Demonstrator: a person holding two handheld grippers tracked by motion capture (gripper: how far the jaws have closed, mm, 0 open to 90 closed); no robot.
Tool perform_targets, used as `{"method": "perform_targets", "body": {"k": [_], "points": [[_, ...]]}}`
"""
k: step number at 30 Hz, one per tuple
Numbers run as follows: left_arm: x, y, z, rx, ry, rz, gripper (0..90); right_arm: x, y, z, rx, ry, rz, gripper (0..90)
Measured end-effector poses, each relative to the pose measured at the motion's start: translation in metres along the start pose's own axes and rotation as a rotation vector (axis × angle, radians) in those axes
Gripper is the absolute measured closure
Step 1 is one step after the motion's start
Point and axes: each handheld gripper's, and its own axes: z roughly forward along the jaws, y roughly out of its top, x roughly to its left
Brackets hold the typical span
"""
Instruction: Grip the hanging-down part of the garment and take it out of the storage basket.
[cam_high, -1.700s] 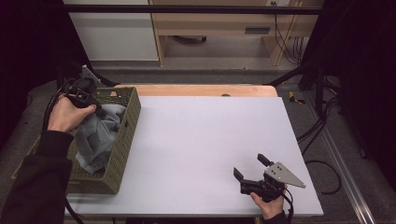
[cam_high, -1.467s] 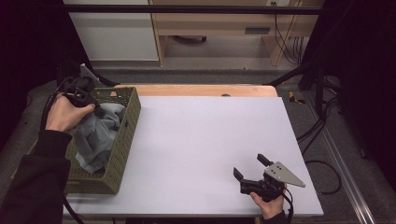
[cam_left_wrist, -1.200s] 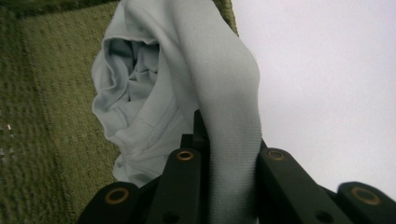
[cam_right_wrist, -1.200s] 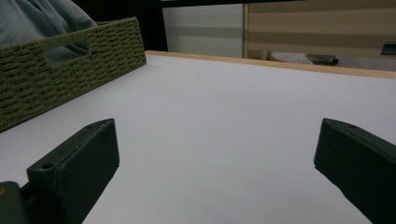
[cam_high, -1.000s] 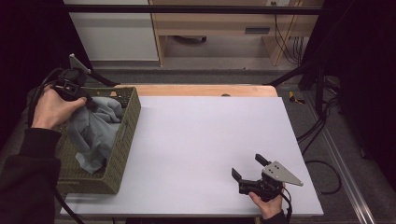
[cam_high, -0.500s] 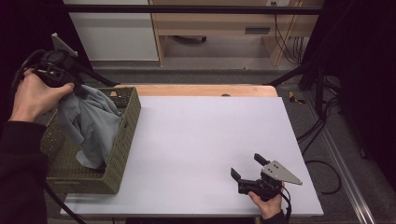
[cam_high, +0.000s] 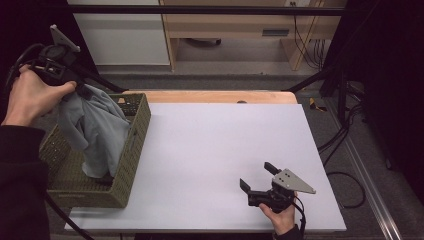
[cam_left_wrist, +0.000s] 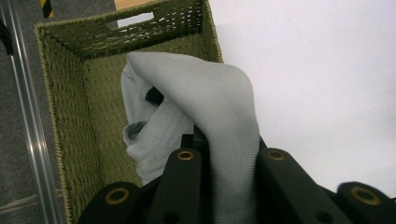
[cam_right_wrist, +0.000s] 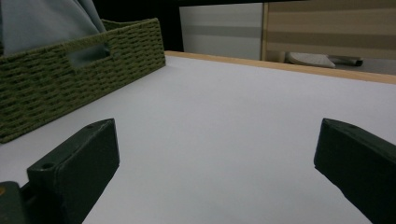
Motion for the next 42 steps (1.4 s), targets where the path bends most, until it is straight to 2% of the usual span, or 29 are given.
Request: {"method": "perform_targets", "body": {"k": [1,6,7,8,9,13,14,17,21,25,31,32,35,39,42], "points": [[0.000,0.001,0.000,0.001,0.000,0.002,82.3,0.006,0.005,0.006,-0.007,0.025,0.001,0.3],[-0.001,0.003,-0.001,-0.002,0.001,0.000,82.3,0.017,0.015,0.017,-0.017,0.070,-0.021,0.3],[-0.001,0.003,-0.002,0.001,0.002,0.002,82.3,0.024,0.021,0.024,-0.026,0.097,-0.018,0.3],[-0.001,0.003,-0.002,0.001,0.002,0.002,82.3,0.024,0.021,0.024,-0.026,0.097,-0.018,0.3],[-0.001,0.004,-0.003,-0.003,0.002,0.000,82.3,0.030,0.027,0.031,-0.036,0.119,-0.025,0.5],[-0.001,0.003,-0.004,-0.006,0.000,-0.001,82.3,0.040,0.036,0.042,-0.043,0.148,-0.020,0.5],[0.000,0.002,-0.005,-0.006,-0.001,0.000,82.3,0.050,0.042,0.051,-0.044,0.170,-0.022,0.5],[0.001,0.002,-0.006,-0.006,-0.002,-0.001,82.3,0.057,0.046,0.059,-0.048,0.188,-0.025,0.6],[0.003,0.001,-0.006,-0.008,-0.005,-0.002,82.3,0.078,0.057,0.084,-0.037,0.236,-0.029,0.8],[0.003,0.001,-0.006,-0.007,-0.006,-0.001,82.3,0.087,0.062,0.096,-0.036,0.258,-0.034,1.1],[0.002,0.002,-0.006,-0.008,-0.011,0.002,82.3,0.109,0.076,0.125,-0.028,0.317,-0.034,2.3],[0.002,0.002,-0.006,-0.009,-0.012,0.005,82.3,0.109,0.076,0.125,-0.028,0.317,-0.034,2.3],[0.002,0.002,-0.006,-0.008,-0.015,0.010,82.3,0.125,0.085,0.141,-0.038,0.354,-0.043,2.5],[0.002,0.002,-0.007,-0.009,-0.014,0.008,82.3,0.134,0.090,0.151,-0.029,0.359,-0.052,2.6],[0.003,0.001,-0.007,-0.006,-0.011,0.004,82.3,0.146,0.093,0.164,-0.024,0.375,-0.058,3.0]]}}
